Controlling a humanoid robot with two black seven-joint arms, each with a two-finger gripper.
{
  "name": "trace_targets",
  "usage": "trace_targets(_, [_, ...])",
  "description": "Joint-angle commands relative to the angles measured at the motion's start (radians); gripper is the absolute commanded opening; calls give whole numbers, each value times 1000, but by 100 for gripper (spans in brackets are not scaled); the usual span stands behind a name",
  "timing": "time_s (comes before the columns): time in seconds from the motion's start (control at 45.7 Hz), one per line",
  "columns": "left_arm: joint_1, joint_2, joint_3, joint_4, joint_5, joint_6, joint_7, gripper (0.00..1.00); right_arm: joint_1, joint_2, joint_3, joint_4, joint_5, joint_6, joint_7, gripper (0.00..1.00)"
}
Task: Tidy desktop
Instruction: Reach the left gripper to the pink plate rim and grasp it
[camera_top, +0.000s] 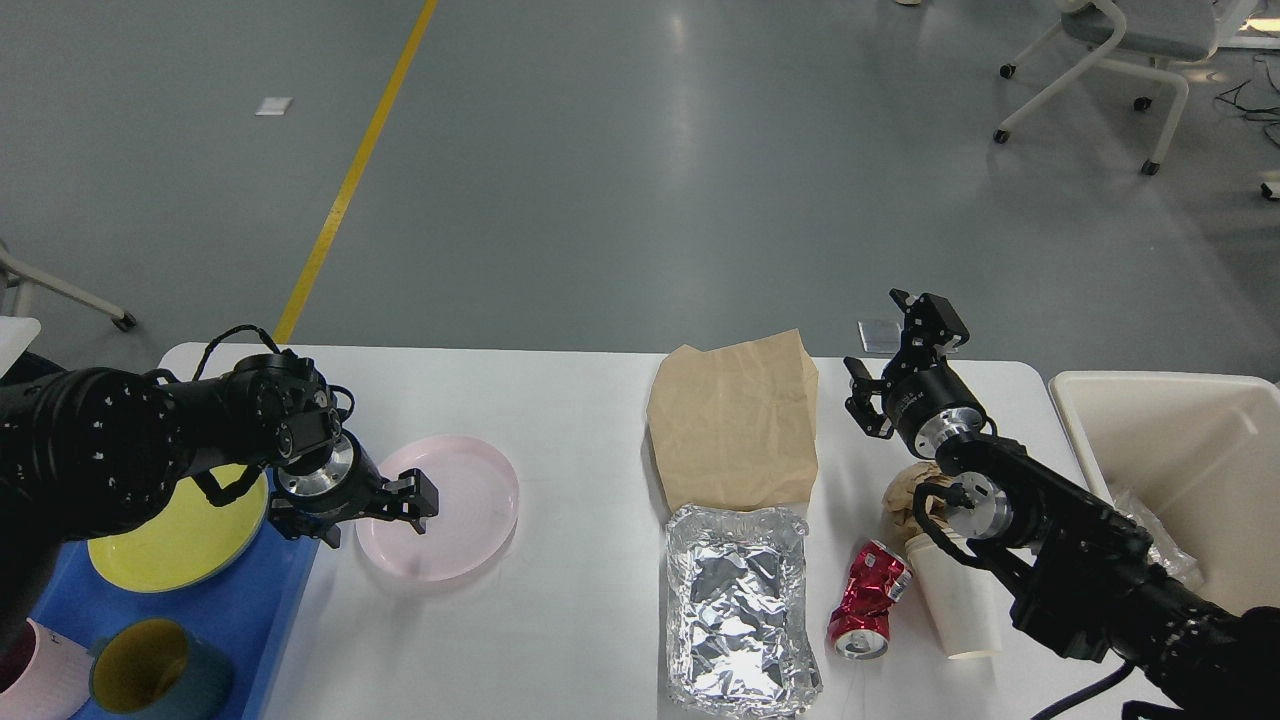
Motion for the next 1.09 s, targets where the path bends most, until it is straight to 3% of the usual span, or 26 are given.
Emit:
trace_targets(0.0, [19,3,-8,15,0,-4,-1,96,0,-1,0,0,0,-1,0,100])
trace_targets(0.547, [93,10,-61,73,-3,32,14,93,0,0,0,0,0,-1,0,100])
trace_targets(0.766, [116,23,-110,82,-3,55,71,81,0,0,0,0,0,0,0,100])
trace_targets(1.073, [127,26,-113,84,-5,54,78,58,0,0,0,0,0,0,0,100])
